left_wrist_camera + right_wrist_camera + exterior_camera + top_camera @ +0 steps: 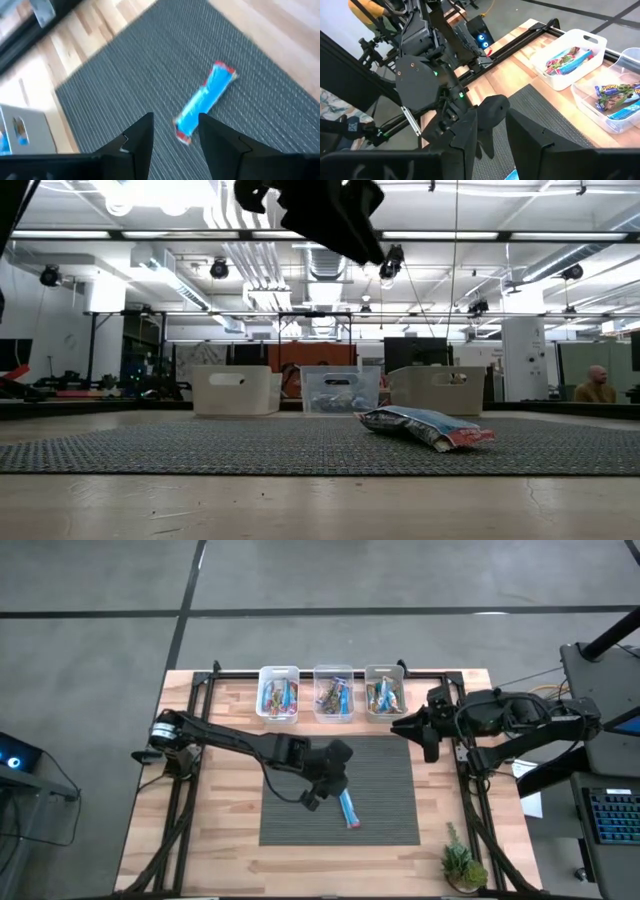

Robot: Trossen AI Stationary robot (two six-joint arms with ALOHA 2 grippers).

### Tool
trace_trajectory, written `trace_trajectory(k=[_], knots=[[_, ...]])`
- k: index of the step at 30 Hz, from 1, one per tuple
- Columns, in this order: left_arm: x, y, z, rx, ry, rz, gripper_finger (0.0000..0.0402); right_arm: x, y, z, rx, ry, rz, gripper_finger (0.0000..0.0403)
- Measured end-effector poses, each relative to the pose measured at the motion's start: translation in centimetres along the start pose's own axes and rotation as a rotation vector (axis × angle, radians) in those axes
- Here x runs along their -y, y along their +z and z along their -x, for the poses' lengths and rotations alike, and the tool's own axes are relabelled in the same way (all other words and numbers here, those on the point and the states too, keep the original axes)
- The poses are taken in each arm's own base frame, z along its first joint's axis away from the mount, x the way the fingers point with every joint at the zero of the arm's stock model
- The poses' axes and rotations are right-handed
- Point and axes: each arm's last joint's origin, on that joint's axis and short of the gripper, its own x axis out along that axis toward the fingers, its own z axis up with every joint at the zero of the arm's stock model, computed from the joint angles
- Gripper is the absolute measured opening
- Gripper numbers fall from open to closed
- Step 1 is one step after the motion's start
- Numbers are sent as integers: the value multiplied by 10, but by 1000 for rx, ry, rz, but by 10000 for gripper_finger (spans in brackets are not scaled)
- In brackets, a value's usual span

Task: Pick and place Granola Bars by type
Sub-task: Put the red granola bar into the white bin

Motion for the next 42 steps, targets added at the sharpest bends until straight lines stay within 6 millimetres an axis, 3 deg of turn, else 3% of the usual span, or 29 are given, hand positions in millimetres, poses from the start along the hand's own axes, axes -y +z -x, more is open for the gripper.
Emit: trace_trajectory(k=[11, 19, 24, 32, 42], knots=[[3, -8, 1, -109, 9, 60, 140, 1, -2, -2, 8, -24, -10, 96], [1, -9, 2, -175, 131, 47, 205, 2, -2, -3, 21, -43, -14, 96], [0, -12, 0, -206, 144, -57, 217, 2, -2, -3, 22, -46, -14, 96], [4, -8, -6, -112, 32, -144, 217, 2, -2, -3, 23, -46, -13, 96], [17, -21, -38, 30, -80, -330, 217, 3, -3, -4, 19, -49, -12, 95]])
